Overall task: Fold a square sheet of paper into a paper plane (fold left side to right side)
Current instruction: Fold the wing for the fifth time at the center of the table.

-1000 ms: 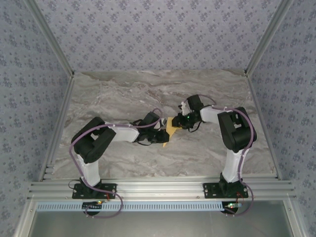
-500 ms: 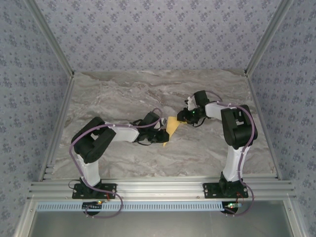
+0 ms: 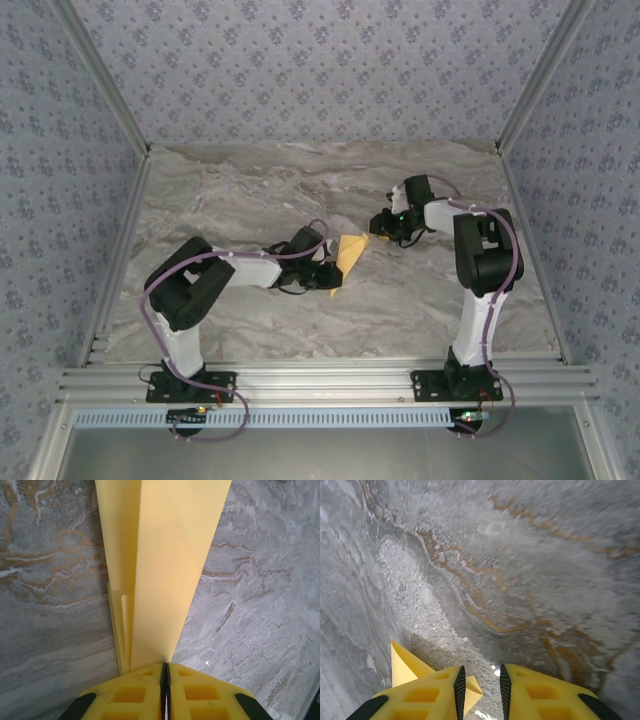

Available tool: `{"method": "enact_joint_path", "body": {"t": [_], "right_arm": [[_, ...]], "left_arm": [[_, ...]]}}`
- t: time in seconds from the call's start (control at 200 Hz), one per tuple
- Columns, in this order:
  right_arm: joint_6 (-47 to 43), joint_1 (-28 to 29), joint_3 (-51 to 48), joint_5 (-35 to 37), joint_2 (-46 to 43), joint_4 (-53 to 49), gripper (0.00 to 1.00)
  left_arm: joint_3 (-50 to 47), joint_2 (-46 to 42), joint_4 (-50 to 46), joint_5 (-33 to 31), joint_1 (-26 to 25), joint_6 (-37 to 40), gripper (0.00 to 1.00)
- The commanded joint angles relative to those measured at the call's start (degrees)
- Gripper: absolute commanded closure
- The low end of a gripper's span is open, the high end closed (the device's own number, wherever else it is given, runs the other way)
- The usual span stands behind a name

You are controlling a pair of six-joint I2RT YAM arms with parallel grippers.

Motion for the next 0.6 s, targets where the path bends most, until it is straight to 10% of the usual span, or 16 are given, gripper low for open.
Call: {"method": "enact_joint_path", "body": {"t": [0.0, 0.595], "right_arm": [[-0.96, 0.60, -2.29, 0.49, -5.58, 0.74, 0.70], [1.82, 7.04, -8.02, -2.75, -7.50, 5.27, 0.66]], "left_arm": [[-1.79, 0.94, -7.66, -0.20, -0.37, 0.25, 0.89], [-1.83, 0.60, -7.81, -0.29, -0.36, 0.32, 0.89]]}}
